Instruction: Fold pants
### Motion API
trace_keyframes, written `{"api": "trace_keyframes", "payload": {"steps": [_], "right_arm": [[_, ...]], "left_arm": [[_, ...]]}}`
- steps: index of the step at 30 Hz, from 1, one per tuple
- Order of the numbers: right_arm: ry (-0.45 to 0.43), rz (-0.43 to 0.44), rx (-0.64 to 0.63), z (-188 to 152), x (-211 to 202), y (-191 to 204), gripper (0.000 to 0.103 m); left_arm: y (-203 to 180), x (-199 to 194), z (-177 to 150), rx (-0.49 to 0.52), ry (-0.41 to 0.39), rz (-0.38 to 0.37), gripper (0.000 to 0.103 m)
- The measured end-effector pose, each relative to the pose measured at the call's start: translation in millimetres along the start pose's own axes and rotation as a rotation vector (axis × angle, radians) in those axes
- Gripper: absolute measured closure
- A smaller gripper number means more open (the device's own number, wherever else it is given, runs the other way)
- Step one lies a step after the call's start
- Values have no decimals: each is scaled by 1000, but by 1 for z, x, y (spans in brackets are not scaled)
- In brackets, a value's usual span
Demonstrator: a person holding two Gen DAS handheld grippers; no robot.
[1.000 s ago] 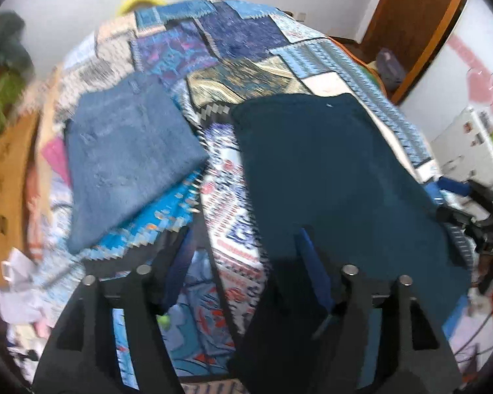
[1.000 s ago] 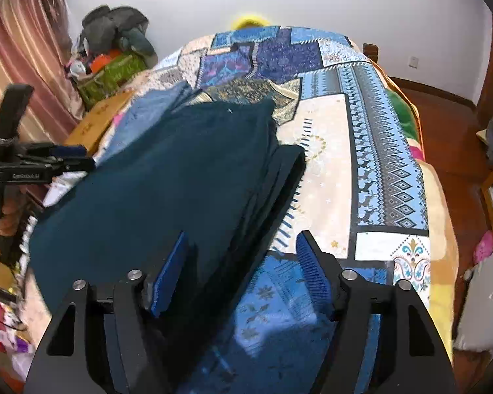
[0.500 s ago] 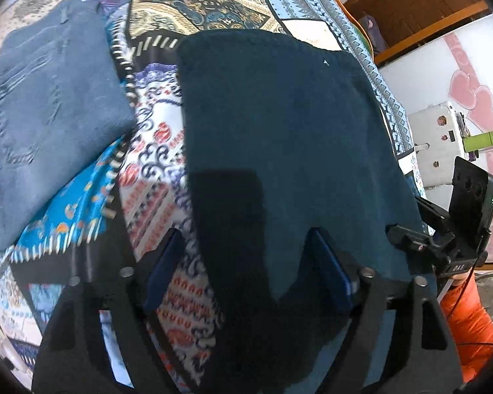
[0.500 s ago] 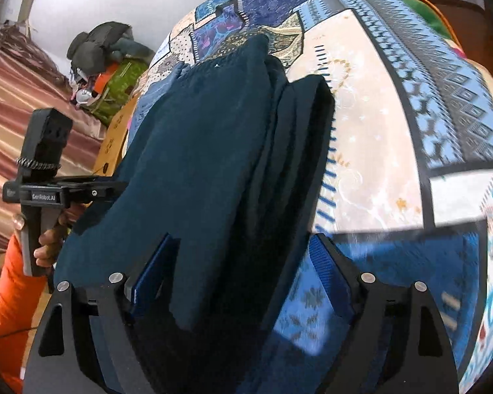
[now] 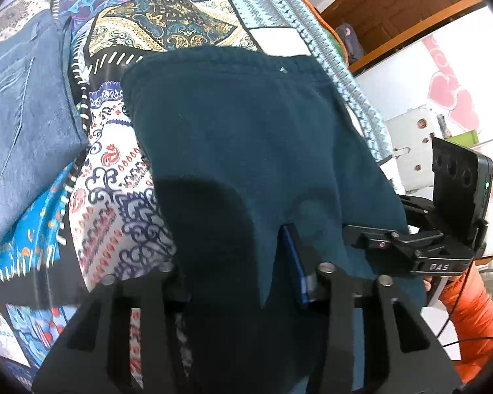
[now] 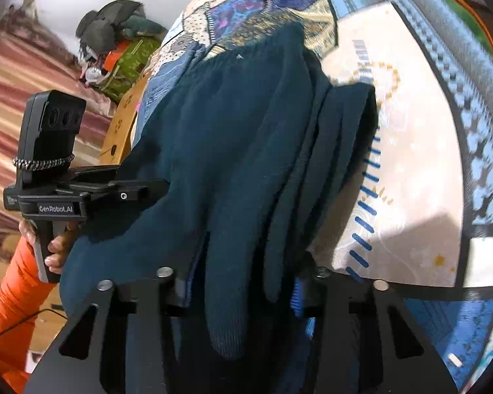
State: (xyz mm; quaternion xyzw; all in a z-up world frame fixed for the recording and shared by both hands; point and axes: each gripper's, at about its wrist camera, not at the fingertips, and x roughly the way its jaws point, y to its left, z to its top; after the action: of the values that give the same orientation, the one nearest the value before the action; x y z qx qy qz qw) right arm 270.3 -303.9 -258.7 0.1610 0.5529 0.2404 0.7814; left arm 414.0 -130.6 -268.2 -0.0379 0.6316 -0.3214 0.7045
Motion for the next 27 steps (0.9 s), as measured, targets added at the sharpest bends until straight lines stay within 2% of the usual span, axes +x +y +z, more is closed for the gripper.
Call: {"api": "trace_keyframes", "payload": {"steps": [2,7,11,15,20,24,27], "right_arm": [[-7,-31,-59,-3,-7,13,69],[-50,-69,-153,-2,-22,42,71],[-128,-61,-206,15,-37,65,71],[-245,-41,-278,37,-55,104,72],[-352,-13,-354,72,-65,149,72],[-394,14,-395,107,-55,185,72],[-399,14,-418,128,-40,201,72]], "left_arm": [[-4,-8,-7,10,-16,-6,68],[-25,-43,-27,78,-105,48,71],[-45,-96,-36,139,-250,127,72],[-52,-153,-42,165,-394,201,73],[-41,-223,-43,143,-562,276,73],[-21,-257,-32,114,-646,326,73],[4,-273,-25,74,-675,342,73]]}}
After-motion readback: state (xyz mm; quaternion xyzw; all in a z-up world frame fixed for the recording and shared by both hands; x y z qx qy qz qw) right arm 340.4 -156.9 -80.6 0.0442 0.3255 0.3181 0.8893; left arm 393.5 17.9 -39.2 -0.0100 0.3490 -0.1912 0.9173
